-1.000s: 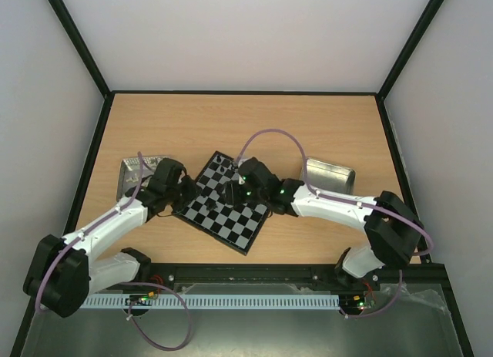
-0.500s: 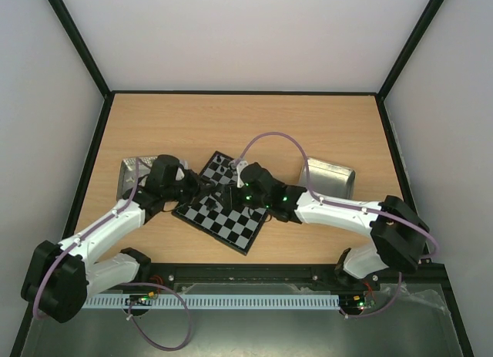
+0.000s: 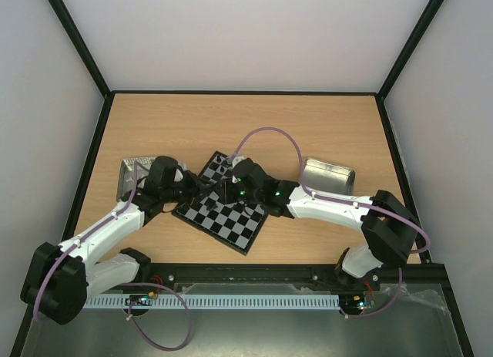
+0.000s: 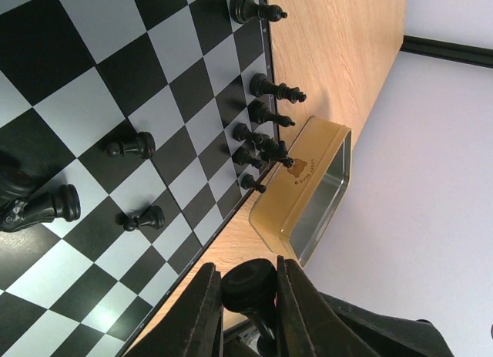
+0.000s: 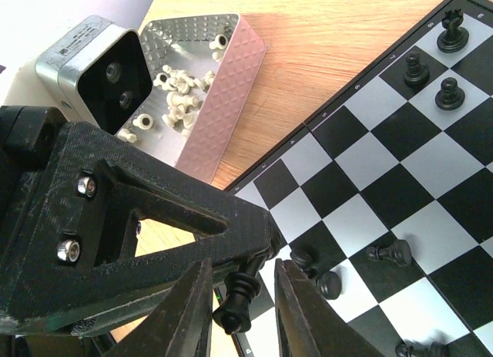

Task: Set up the chess pieces on the board
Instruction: Place the chess piece on the chessboard.

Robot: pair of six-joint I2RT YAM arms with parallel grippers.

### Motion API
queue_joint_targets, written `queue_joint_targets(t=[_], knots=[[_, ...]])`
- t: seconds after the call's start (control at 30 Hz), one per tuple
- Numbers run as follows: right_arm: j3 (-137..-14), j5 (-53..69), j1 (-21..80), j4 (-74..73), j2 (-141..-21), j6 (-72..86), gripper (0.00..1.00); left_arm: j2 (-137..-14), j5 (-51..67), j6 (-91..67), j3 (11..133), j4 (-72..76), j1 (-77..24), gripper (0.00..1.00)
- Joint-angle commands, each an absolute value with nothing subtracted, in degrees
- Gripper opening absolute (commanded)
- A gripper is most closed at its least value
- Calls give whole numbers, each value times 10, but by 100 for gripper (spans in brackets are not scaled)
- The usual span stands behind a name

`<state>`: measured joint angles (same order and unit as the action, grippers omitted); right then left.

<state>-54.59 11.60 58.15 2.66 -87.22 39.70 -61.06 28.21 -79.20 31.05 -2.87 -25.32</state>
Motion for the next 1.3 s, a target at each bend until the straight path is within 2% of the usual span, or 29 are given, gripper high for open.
queue_joint_targets(t=[0.0,0.13,0.23,0.53,0.6,0.7,0.83,1.03,1.27], knots=[[-563,105,588,6,-881,393,24,-601,296,-806,306,-16,-251,11],[-564,107,588,-5,-884,388,30,-602,292,-807,302,-15,-251,11],[-555,112,590,-4,-883,388,30,-600,289,-811,298,-11,-250,11],[-570,107,592,-19,-886,394,9,-595,287,-816,294,-9,-250,13],[-580,92,592,-38,-886,402,7,-596,285,-811,294,-12,-250,19],[-604,61,592,-90,-891,404,6,-594,263,-775,301,-32,-250,37],[-645,24,589,-196,-908,385,6,-601,172,-669,347,-151,-248,52],[-666,-10,578,-337,-927,327,5,-589,41,-544,381,-254,-244,56],[-699,-19,576,-450,-977,262,5,-568,-20,-459,388,-288,-243,57]])
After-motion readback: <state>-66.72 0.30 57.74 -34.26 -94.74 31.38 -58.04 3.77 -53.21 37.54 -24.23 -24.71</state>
